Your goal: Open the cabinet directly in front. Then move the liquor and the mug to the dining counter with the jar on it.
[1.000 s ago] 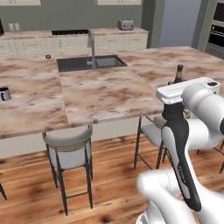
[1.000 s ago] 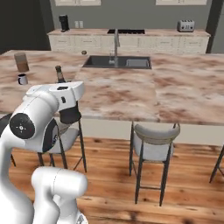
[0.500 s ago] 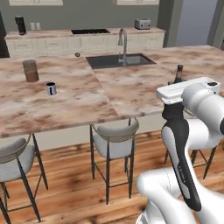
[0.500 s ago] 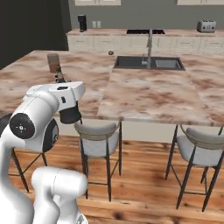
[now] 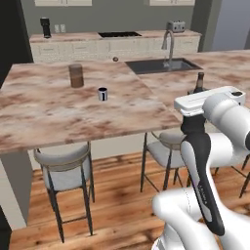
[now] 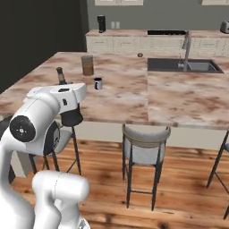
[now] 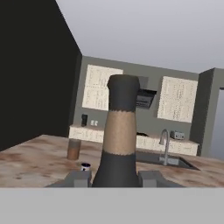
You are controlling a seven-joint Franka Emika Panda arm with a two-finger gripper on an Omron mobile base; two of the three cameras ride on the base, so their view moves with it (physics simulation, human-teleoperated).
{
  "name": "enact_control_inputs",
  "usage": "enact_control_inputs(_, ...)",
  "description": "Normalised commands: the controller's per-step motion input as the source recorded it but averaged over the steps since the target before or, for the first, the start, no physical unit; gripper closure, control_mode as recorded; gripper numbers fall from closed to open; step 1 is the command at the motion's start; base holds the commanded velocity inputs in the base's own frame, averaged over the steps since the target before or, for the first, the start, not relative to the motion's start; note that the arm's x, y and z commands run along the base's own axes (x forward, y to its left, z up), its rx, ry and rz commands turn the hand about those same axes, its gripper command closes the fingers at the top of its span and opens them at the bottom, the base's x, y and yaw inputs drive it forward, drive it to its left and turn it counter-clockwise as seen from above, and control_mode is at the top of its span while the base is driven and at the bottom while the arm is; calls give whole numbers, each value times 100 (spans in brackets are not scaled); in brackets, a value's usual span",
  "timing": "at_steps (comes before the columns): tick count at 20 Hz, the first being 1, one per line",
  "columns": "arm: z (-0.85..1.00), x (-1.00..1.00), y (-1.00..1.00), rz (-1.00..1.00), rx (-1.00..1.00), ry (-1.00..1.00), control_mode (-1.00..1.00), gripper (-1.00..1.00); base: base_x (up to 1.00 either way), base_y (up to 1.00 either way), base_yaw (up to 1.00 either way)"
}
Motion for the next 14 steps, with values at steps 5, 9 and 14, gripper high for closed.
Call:
enact_control_inputs(5, 0, 0, 0, 0, 0, 0, 100, 100, 54, 38, -1)
enact_control_inputs(9, 0, 0, 0, 0, 0, 0, 100, 100, 71, 10, 0)
enact_control_inputs(14, 0, 0, 0, 0, 0, 0, 100, 100, 42, 13, 0)
